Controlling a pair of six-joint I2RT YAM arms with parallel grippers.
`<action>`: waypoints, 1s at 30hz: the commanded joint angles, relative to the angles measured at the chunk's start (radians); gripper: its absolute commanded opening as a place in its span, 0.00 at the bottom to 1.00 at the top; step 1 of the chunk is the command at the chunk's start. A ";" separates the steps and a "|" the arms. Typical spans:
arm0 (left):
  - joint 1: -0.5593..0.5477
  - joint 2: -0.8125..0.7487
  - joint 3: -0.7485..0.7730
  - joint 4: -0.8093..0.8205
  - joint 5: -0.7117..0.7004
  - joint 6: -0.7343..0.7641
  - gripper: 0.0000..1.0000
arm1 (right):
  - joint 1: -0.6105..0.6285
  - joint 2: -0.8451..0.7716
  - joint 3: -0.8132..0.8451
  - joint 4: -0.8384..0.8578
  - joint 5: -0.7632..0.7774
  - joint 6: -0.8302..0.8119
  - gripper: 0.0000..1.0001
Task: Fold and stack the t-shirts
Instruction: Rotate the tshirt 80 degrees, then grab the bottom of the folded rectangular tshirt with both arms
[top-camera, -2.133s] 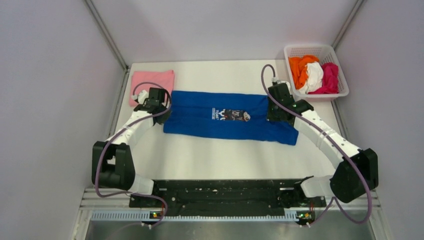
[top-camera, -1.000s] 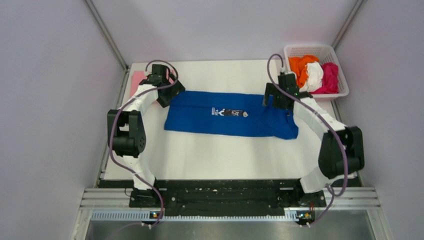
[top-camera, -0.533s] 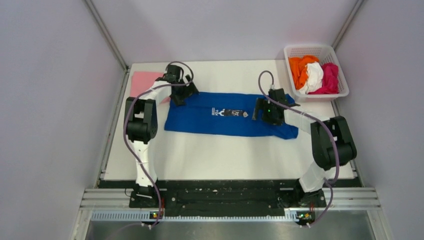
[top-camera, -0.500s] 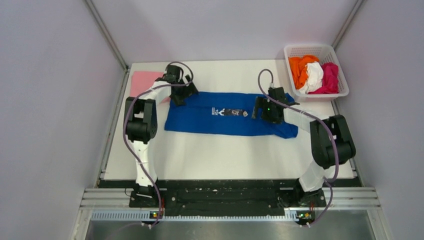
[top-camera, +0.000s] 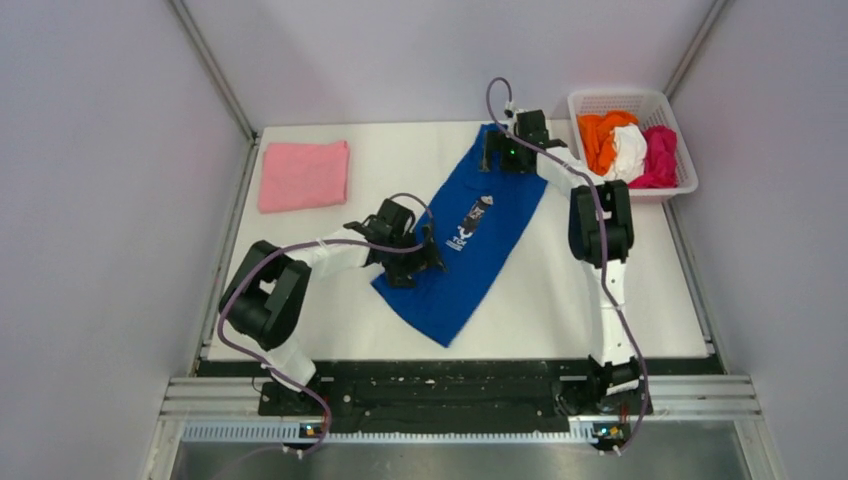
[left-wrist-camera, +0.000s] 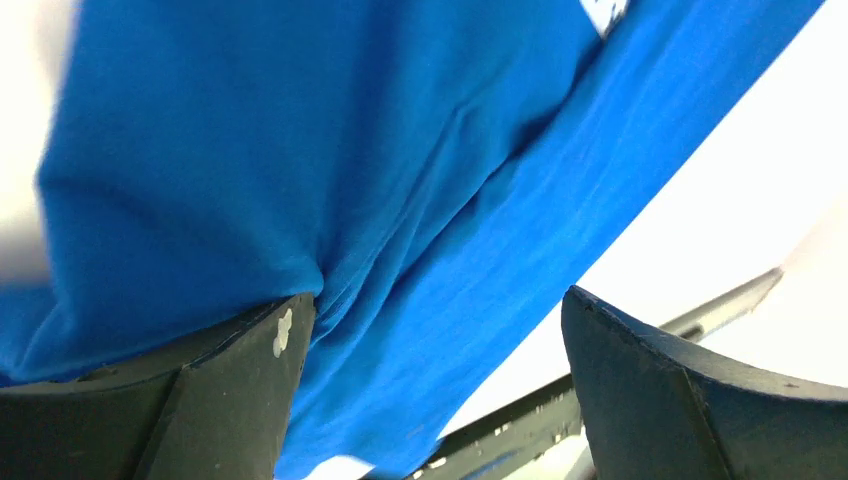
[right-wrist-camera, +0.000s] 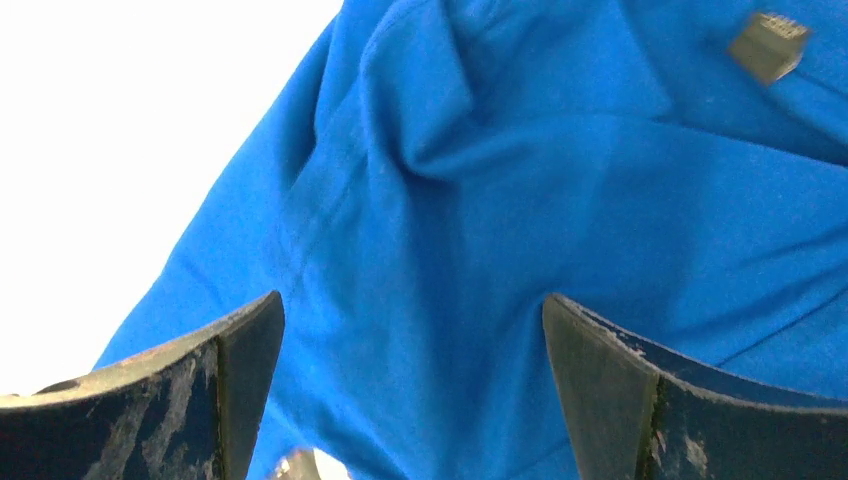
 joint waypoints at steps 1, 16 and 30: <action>-0.089 0.040 -0.073 -0.030 0.046 -0.076 0.99 | 0.030 0.221 0.343 -0.113 -0.172 -0.085 0.99; -0.285 -0.301 0.010 -0.091 -0.212 0.109 0.99 | 0.069 -0.043 0.425 -0.085 -0.136 -0.121 0.99; -0.155 -0.512 -0.325 -0.149 -0.219 0.091 0.85 | 0.409 -1.226 -1.141 -0.046 0.292 0.376 0.94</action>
